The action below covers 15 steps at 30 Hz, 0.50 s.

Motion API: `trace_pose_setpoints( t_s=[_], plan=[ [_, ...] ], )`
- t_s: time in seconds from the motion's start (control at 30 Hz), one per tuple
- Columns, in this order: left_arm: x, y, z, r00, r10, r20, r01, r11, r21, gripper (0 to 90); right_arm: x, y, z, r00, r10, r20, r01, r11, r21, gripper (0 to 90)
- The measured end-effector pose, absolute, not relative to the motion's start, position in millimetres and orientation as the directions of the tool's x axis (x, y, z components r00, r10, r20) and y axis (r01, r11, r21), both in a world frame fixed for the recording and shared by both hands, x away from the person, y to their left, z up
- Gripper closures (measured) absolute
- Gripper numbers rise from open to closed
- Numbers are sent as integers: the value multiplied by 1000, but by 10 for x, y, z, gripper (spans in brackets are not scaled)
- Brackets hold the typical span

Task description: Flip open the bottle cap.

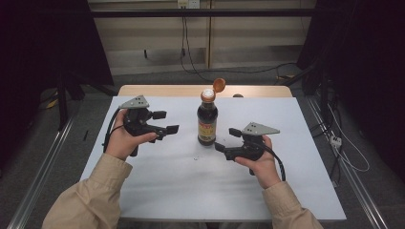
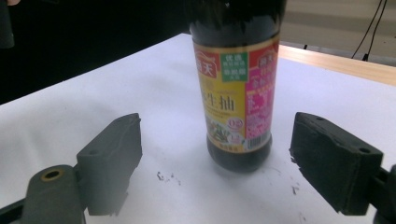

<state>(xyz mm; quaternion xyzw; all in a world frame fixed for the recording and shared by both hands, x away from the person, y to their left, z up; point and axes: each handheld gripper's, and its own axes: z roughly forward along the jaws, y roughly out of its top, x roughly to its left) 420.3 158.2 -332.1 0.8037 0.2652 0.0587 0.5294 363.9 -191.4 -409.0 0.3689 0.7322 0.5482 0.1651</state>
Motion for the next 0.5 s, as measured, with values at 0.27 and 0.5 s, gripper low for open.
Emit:
trace_pose_setpoints(
  t_s=[0.27,0.5],
  plan=[
    [4048,1660,-3492,854,490,-172,357,-314,880,168,3547,-1998,-4123,-669,726,160,356,125,926,172],
    [3925,1720,-3651,852,495,-167,357,-317,879,167,3468,-2069,-4160,-671,725,154,363,140,921,172]
  ],
)
